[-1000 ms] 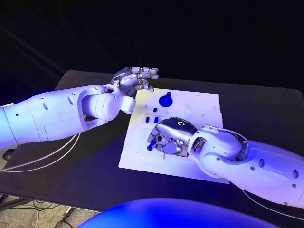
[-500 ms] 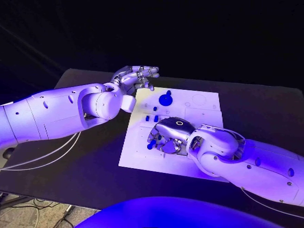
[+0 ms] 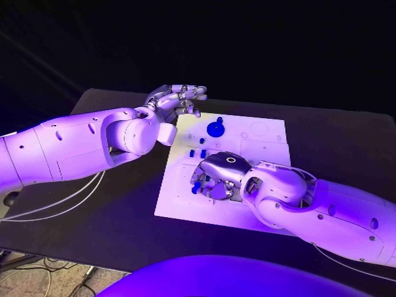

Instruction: Assemble the parts on the task board

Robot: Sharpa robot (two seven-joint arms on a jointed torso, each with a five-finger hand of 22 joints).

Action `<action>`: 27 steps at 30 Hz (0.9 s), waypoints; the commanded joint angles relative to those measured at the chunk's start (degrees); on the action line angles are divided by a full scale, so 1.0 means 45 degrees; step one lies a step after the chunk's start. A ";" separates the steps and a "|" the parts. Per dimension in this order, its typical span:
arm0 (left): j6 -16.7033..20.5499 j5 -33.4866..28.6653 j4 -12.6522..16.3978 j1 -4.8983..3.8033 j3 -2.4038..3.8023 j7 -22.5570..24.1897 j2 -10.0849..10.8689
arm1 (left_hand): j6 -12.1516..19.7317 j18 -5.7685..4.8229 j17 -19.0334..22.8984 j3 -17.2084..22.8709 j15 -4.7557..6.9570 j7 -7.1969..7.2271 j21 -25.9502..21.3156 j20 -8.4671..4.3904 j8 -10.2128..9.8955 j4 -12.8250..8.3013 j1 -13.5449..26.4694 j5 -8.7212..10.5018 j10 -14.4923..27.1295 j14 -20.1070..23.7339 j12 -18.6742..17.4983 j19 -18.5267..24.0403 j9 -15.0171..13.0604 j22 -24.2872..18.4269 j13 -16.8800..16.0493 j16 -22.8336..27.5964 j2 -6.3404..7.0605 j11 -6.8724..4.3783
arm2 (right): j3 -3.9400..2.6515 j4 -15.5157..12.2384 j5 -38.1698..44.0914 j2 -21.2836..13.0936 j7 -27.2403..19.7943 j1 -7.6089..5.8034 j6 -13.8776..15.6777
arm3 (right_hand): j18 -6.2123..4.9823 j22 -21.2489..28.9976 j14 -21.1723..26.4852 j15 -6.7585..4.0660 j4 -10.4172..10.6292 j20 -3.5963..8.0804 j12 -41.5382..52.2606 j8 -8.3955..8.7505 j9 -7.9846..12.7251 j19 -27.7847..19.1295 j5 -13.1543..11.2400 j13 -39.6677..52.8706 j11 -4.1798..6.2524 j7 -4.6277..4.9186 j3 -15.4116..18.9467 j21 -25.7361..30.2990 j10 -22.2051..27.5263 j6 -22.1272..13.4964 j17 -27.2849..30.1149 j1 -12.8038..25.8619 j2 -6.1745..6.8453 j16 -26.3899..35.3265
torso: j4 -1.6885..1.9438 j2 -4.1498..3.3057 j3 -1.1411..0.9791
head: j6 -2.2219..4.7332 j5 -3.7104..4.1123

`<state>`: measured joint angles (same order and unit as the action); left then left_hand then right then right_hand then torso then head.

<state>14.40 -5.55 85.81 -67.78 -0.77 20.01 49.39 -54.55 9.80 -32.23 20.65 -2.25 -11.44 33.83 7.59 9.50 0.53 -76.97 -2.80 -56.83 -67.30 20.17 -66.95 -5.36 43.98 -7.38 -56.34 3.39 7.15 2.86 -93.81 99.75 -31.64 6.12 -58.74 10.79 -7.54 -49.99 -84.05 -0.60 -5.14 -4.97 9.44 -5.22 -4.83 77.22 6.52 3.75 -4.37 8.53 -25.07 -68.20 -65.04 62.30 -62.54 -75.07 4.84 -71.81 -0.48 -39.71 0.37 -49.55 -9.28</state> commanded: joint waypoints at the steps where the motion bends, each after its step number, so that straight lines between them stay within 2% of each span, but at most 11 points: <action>1: -0.0209 0.0071 0.0026 -0.0001 0.0006 0.0064 -0.0012 | 0.0084 0.0139 0.0012 -0.0057 0.0019 0.0009 -0.0067 0.0049 0.0057 -0.0008 -0.0074 -0.0058 0.0105 0.0111 0.0072 0.0006 0.0011 -0.0012 -0.0009 0.0030 -0.0010 -0.0011 | 0.0050 0.0046 0.0276 0.0010 0.0149 0.0052 -0.0200 | 0.0036 0.0658 -0.0286 0.0207 0.0085 -0.0150 -0.0435 0.0315 0.0152 -0.0279 -0.0163 -0.0056 -0.0288 0.0154 0.0435 0.0429 0.0964 -0.0616 0.0265 0.0409 0.0374 0.0219 | -0.0009 0.0004 -0.0004 | -0.0008 0.0004; 4: -0.0215 0.0071 0.0024 -0.0001 0.0006 0.0063 -0.0010 | 0.0084 0.0139 0.0012 -0.0057 0.0019 0.0009 -0.0067 0.0049 0.0057 -0.0008 -0.0074 -0.0058 0.0105 0.0111 0.0072 0.0006 0.0011 -0.0012 -0.0009 0.0030 -0.0010 -0.0011 | 0.0055 0.0032 0.0193 0.0013 0.0019 0.0052 -0.0026 | -0.0165 0.1721 -0.0057 0.0307 0.0057 -0.0273 -0.0736 0.0344 0.0222 -0.0734 -0.0060 -0.0014 -0.0434 0.0213 0.1001 0.1136 0.2136 -0.1310 0.1008 0.0373 0.0535 0.0775 | -0.0012 0.0003 -0.0007 | -0.0009 0.0004; 6: -0.0222 0.0071 0.0022 -0.0001 0.0006 0.0061 -0.0008 | 0.0084 0.0139 0.0012 -0.0057 0.0019 0.0009 -0.0067 0.0049 0.0057 -0.0008 -0.0074 -0.0058 0.0105 0.0111 0.0072 0.0006 0.0011 -0.0012 -0.0009 0.0030 -0.0010 -0.0011 | 0.0059 0.0009 0.0142 0.0010 -0.0054 0.0052 0.0104 | -0.0209 0.1955 -0.0016 0.0347 0.0062 -0.0309 -0.0696 0.0350 0.0226 -0.0804 0.0018 0.0017 -0.0471 0.0138 0.1428 0.1322 0.2617 -0.1729 0.1190 0.0314 0.0517 0.0911 | -0.0009 0.0001 -0.0009 | -0.0008 0.0003; 14: -0.0237 0.0071 -0.0007 -0.0001 0.0006 0.0051 -0.0005 | 0.0084 0.0139 0.0012 -0.0057 0.0019 0.0009 -0.0067 0.0049 0.0057 -0.0008 -0.0074 -0.0058 0.0105 0.0111 0.0072 0.0006 0.0011 -0.0012 -0.0009 0.0030 -0.0010 -0.0011 | 0.0065 -0.0166 -0.0004 -0.0145 -0.0071 0.0063 0.1051 | -0.0232 0.2166 -0.0025 0.0364 0.0064 -0.0325 -0.0231 0.0350 0.0210 -0.0781 0.0084 0.0062 -0.0498 -0.0023 0.2196 0.1499 0.3044 -0.2369 0.1329 0.0081 0.0264 0.0989 | -0.0001 0.0002 -0.0016 | 0.0006 0.0021; 19: -0.0235 0.0099 -0.0044 -0.0001 0.0006 0.0061 -0.0006 | 0.0084 0.0139 0.0012 -0.0057 0.0019 0.0009 -0.0067 0.0049 0.0057 -0.0008 -0.0074 -0.0058 0.0105 0.0111 0.0072 0.0006 0.0011 -0.0012 -0.0009 0.0030 -0.0010 -0.0011 | 0.0048 -0.0470 -0.0320 -0.0473 -0.0019 0.0091 0.1687 | -0.0261 0.2389 -0.0007 0.0372 0.0055 -0.0332 -0.0056 0.0301 0.0181 -0.0794 0.0143 0.0057 -0.0517 0.0113 0.2396 0.1648 0.3297 -0.2415 0.1519 -0.0071 0.0049 0.1115 | -0.0010 0.0009 -0.0029 | 0.0045 0.0069; 22: -0.0231 0.0109 -0.0066 -0.0001 0.0006 0.0056 0.0003 | 0.0084 0.0139 0.0012 -0.0057 0.0019 0.0009 -0.0067 0.0049 0.0057 -0.0008 -0.0074 -0.0058 0.0105 0.0111 0.0072 0.0006 0.0011 -0.0012 -0.0009 0.0030 -0.0010 -0.0011 | -0.0035 -0.0841 -0.0837 -0.0946 -0.0070 0.0095 0.2129 | -0.0255 0.2364 0.0004 0.0328 0.0032 -0.0336 0.0265 0.0205 0.0132 -0.0727 0.0223 0.0114 -0.0457 0.0198 0.2492 0.1635 0.3064 -0.2214 0.1626 -0.0174 -0.0082 0.1191 | -0.0048 0.0027 -0.0041 | 0.0128 0.0181; 25: -0.0224 0.0113 -0.0057 -0.0001 0.0005 0.0047 0.0023 | 0.0084 0.0139 0.0012 -0.0057 0.0019 0.0009 -0.0067 0.0049 0.0057 -0.0008 -0.0074 -0.0058 0.0105 0.0111 0.0072 0.0006 0.0011 -0.0012 -0.0009 0.0030 -0.0010 -0.0011 | -0.0156 -0.1395 -0.1802 -0.1751 0.0065 -0.0007 0.2390 | -0.0240 0.2308 -0.0006 0.0285 0.0119 -0.0318 0.0774 0.0020 0.0054 -0.0631 0.0339 0.0187 -0.0400 0.0251 0.2644 0.1599 0.2465 -0.1773 0.1704 -0.0100 -0.0226 0.1245 | -0.0055 0.0041 0.0004 | 0.0267 0.0463; 27: -0.0215 0.0114 -0.0038 -0.0001 0.0004 0.0041 0.0050 | 0.0084 0.0139 0.0012 -0.0057 0.0019 0.0009 -0.0067 0.0049 0.0057 -0.0008 -0.0074 -0.0058 0.0105 0.0111 0.0072 0.0006 0.0011 -0.0012 -0.0009 0.0030 -0.0010 -0.0011 | -0.0212 -0.1846 -0.2406 -0.2518 0.0469 -0.0192 0.2356 | -0.0200 0.2032 -0.0097 0.0271 0.0352 -0.0283 0.1232 -0.0111 0.0006 -0.0479 0.0453 0.0313 -0.0371 0.0335 0.2767 0.1415 0.1681 -0.1462 0.1487 0.0190 -0.0338 0.1066 | -0.0122 0.0081 0.0011 | 0.0339 0.0697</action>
<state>14.39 -5.46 85.51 -67.77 -0.78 19.92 49.59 -54.54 9.80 -32.24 20.65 -2.25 -11.44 33.84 7.59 9.50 0.53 -76.97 -2.81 -56.83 -67.30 20.16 -66.95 -5.37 43.99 -7.38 -56.34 3.39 7.15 2.06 -101.40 94.83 -42.00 6.28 -59.22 18.46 -7.53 -40.69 -84.13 0.72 -3.84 -6.21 14.67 -5.57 -4.76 74.81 8.44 5.09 -6.12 9.96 -12.60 -61.66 -56.86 55.56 -55.67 -74.76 3.29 -66.87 -0.70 -39.54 0.31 -48.44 -7.25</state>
